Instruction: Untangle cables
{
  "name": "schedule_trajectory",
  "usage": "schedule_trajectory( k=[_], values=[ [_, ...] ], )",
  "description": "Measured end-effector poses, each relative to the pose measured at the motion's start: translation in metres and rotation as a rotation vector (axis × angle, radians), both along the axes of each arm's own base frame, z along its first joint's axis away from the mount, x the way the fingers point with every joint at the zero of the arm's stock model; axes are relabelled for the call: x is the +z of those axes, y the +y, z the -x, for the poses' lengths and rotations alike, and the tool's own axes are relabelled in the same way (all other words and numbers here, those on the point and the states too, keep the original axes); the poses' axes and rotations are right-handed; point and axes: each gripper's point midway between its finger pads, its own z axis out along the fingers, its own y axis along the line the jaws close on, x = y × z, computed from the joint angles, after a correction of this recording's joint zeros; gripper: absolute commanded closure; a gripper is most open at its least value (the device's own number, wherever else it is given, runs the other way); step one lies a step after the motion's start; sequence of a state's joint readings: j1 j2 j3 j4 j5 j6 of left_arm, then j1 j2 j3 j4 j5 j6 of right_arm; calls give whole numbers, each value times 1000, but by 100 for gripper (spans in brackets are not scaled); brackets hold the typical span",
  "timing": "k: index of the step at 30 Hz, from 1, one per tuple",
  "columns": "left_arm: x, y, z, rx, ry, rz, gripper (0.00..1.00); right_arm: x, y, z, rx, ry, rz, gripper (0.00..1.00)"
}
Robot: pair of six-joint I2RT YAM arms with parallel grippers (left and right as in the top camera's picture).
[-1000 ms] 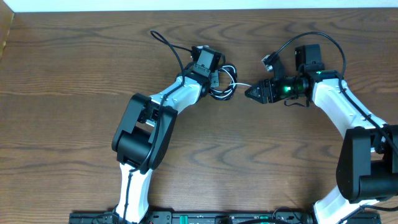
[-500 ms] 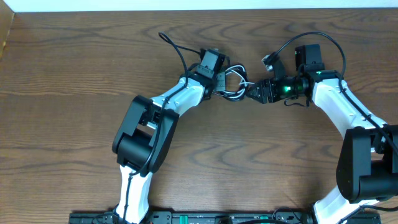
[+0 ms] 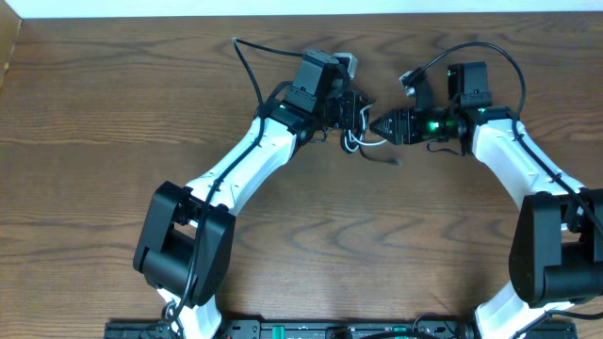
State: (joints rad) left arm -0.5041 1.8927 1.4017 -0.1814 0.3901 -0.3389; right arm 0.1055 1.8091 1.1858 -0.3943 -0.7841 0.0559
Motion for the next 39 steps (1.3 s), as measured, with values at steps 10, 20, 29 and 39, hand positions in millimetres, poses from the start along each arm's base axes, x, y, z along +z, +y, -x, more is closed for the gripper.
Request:
schedule_trajectory(
  k=[10,20,29,39],
  values=[
    [24,-27,12,-128,9,167,92,-4,3,-11,-183,120,-4,48],
    [42,-27,11,-99,36,243,93,3,5,-29,-313,139,-41,53],
    [121,-24,19,-91,-92,355,93,0,-3,-38,-405,153,-31,71],
    [168,2,19,-21,-126,435,93,-5,-5,-36,-418,174,-10,99]
  ],
)
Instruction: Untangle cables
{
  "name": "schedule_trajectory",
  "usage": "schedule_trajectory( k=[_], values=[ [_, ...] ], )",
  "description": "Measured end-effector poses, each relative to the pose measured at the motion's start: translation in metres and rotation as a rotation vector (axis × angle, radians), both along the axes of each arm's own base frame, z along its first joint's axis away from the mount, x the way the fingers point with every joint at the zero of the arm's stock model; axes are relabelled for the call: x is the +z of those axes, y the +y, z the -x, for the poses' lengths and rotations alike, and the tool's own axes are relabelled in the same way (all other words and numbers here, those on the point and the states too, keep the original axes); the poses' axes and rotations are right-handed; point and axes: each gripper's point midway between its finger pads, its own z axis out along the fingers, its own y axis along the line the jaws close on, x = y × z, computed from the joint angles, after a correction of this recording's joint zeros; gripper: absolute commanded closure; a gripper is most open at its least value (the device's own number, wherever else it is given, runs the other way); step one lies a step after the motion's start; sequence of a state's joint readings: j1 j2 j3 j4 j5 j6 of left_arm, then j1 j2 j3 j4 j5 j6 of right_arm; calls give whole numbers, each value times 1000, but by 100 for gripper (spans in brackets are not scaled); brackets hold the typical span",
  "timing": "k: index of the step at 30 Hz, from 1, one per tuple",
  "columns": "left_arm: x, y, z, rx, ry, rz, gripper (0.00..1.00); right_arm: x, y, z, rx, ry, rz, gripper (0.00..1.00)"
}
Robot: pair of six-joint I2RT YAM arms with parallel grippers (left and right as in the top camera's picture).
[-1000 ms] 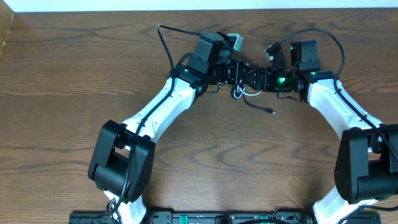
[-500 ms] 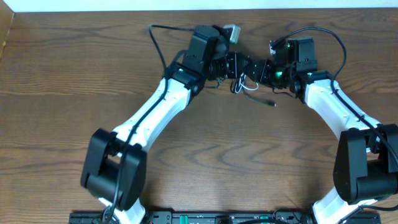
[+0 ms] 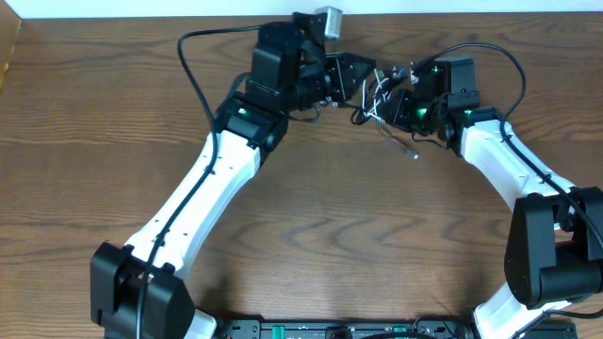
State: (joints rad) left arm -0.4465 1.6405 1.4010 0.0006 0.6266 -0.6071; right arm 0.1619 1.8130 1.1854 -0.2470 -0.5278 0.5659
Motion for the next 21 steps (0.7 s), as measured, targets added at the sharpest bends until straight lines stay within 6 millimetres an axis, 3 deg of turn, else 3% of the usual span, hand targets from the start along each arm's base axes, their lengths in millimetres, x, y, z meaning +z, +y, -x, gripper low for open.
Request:
schedule_trajectory(
  k=[5,10,15,18,21],
  values=[
    [12,14,-4,29,-17,16,92,-12,-8,8,-18,50,54,99],
    [51,53,-8,108,-91,55,92,-35,-25,13,-61,107,154,99],
    [69,66,-3,132,-129,68,93,-39,-31,14,-66,107,193,99],
    [68,72,2,136,-117,50,93,-40,-32,15,-51,99,213,99],
    [48,75,8,130,-56,-10,93,-40,-30,16,-10,82,220,99]
  ],
)
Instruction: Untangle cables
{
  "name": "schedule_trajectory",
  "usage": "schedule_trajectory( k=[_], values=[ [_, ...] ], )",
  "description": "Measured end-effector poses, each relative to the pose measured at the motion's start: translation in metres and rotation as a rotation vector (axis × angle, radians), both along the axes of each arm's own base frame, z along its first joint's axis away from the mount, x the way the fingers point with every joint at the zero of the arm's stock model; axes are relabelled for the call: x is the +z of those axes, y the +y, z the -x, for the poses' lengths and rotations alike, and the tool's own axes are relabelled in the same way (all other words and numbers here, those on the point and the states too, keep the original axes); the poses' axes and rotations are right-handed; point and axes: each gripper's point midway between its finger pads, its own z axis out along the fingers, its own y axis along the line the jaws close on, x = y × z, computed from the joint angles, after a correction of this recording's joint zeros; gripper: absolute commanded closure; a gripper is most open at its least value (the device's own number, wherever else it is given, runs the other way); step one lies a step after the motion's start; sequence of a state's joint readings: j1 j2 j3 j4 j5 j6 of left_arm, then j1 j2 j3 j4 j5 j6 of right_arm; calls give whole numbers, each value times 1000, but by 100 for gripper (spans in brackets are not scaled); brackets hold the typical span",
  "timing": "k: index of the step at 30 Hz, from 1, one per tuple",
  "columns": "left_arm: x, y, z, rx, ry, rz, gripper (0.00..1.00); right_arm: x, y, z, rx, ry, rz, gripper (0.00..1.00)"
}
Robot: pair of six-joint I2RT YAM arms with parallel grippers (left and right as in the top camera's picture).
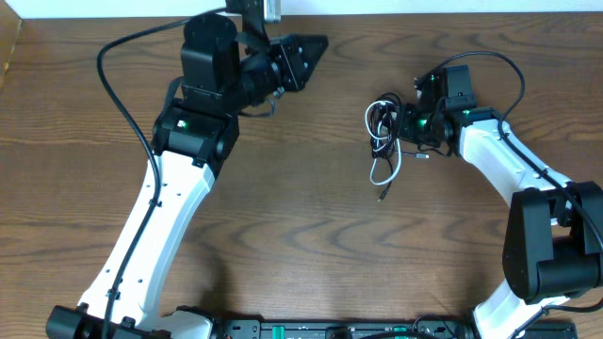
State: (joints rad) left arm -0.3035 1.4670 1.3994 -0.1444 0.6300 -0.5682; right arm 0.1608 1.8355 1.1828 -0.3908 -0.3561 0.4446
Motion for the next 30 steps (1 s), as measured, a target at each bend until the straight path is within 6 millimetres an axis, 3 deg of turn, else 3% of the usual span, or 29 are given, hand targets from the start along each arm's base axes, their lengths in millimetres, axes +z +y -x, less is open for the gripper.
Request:
schedule_trajectory(
  k=[4,6,8,11,13,19,22,26,30],
  values=[
    [-37,3,7,-15,118,-79,92,2,7,3,80,-21,-13,99],
    [-56,3,7,-22,175,-108,92,4,13,6,140,-38,-27,94],
    [-76,2,6,-28,230,-132,92,7,20,12,218,-54,-51,83],
    [-104,0,0,-37,292,-164,92,13,31,30,359,-47,-95,52],
    [-115,-1,-3,-39,313,-174,92,21,32,38,418,-42,-109,43],
    [-120,-1,-4,-51,303,-191,83,84,20,32,476,-160,-106,38],
    [-120,-3,-4,-66,282,-207,67,107,5,25,437,-211,-80,38],
    [-126,-8,0,-89,260,-254,62,103,-15,23,366,-176,-32,38],
    [-155,-3,-6,-39,299,-349,61,100,-22,21,338,-162,-12,37]
  ],
)
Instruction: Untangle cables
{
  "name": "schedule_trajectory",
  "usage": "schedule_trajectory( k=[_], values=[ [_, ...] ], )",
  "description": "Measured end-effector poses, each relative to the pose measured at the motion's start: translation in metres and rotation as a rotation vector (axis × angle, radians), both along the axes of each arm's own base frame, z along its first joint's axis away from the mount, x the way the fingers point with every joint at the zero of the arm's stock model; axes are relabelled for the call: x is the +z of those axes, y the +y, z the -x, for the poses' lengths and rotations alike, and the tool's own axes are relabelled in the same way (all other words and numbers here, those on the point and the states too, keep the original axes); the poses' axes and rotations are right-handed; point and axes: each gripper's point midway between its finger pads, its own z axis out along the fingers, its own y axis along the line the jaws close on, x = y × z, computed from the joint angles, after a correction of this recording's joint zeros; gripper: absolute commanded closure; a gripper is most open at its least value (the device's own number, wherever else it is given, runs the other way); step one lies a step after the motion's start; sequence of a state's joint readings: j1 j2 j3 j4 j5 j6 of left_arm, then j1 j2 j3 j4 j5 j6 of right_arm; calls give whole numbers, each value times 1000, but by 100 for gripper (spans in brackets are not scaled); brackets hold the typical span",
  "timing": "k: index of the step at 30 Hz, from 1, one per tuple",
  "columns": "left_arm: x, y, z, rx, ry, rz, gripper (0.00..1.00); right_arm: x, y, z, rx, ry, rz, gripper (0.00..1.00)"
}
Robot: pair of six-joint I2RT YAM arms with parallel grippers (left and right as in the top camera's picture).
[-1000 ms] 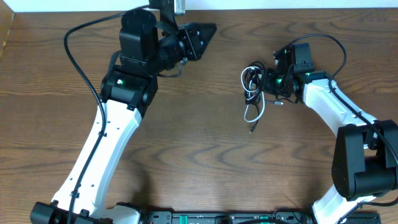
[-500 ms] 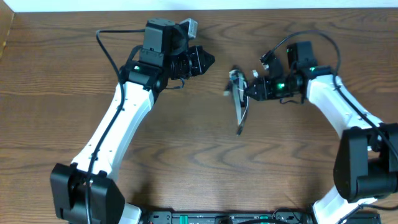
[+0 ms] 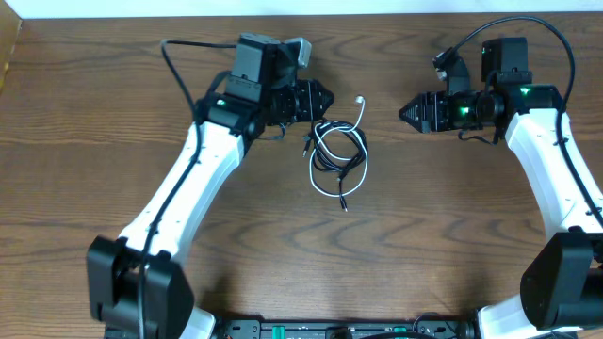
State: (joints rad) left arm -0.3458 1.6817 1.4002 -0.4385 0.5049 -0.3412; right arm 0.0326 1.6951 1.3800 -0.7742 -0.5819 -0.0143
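Observation:
A tangle of thin white and black cables (image 3: 336, 153) lies coiled on the wooden table, with a white end (image 3: 361, 100) sticking out at its upper right. My left gripper (image 3: 325, 98) points right, just above the bundle's top loop. Its fingers taper to a point, and no strand shows clearly between them. My right gripper (image 3: 405, 112) points left from the right side with its fingers together and nothing in them. It is well clear of the cables.
The left arm's own black cable (image 3: 179, 66) loops out at the back left, and the right arm's cable (image 3: 528, 24) arcs over its wrist. The table's far edge (image 3: 377, 13) runs close behind both grippers.
The cable bundle was at the right gripper's tip and now lies further left, below the left gripper. The left gripper has come down from the far edge to the bundle. The right gripper no longer touches the cables.
Both grippers first met at the bundle in the middle of the table. Then they held it together nearer the far edge. Later the left gripper stood open and away at the back while the cables hung at the right gripper. Now the bundle rests beside the left gripper.

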Motion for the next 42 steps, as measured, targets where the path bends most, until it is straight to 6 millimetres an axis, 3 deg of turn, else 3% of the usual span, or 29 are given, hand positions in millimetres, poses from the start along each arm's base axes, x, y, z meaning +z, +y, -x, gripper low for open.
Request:
schedule_trajectory(
  k=[9,19,28,35,42],
  values=[
    [-92,15,-20,116,157,-161,59,-2,-4,-1,-16,3,22,37],
    [-149,0,-6,171,290,-241,59,-3,-5,-1,-19,6,28,36],
    [-176,9,-7,238,345,-277,60,-3,-5,0,-19,8,28,36],
    [-181,6,-14,258,331,-266,78,-3,-5,0,-19,9,28,34],
    [-184,1,-11,250,323,-287,78,-3,-5,0,-19,9,28,34]
  ],
)
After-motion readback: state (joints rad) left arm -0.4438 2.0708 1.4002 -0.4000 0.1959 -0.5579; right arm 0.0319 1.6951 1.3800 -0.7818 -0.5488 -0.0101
